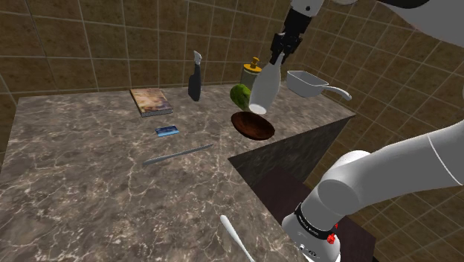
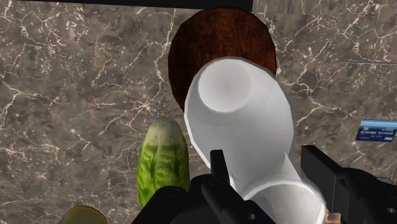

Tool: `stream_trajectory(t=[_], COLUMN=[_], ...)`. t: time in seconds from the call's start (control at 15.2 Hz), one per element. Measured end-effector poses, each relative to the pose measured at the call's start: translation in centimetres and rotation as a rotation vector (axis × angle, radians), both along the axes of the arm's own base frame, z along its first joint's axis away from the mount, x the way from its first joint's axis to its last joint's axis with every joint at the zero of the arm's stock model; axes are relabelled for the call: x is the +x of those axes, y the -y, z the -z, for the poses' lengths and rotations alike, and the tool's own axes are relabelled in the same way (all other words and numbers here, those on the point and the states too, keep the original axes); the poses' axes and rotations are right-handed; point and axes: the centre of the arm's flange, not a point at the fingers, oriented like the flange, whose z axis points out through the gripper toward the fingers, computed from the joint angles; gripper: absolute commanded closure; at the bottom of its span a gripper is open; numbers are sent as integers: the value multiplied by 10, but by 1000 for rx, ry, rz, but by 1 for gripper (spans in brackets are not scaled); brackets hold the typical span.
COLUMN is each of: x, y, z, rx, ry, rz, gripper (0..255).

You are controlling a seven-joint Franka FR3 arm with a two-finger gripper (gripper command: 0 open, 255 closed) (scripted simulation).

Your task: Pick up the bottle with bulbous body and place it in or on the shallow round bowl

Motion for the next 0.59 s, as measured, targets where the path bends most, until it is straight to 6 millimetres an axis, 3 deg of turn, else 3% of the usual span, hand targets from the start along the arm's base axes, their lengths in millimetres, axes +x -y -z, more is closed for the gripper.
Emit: stream_trajectory(t=[0.59], x=[1], y=[2], z=[47], rx=[0], ry=[0], rz=[0], gripper=[255])
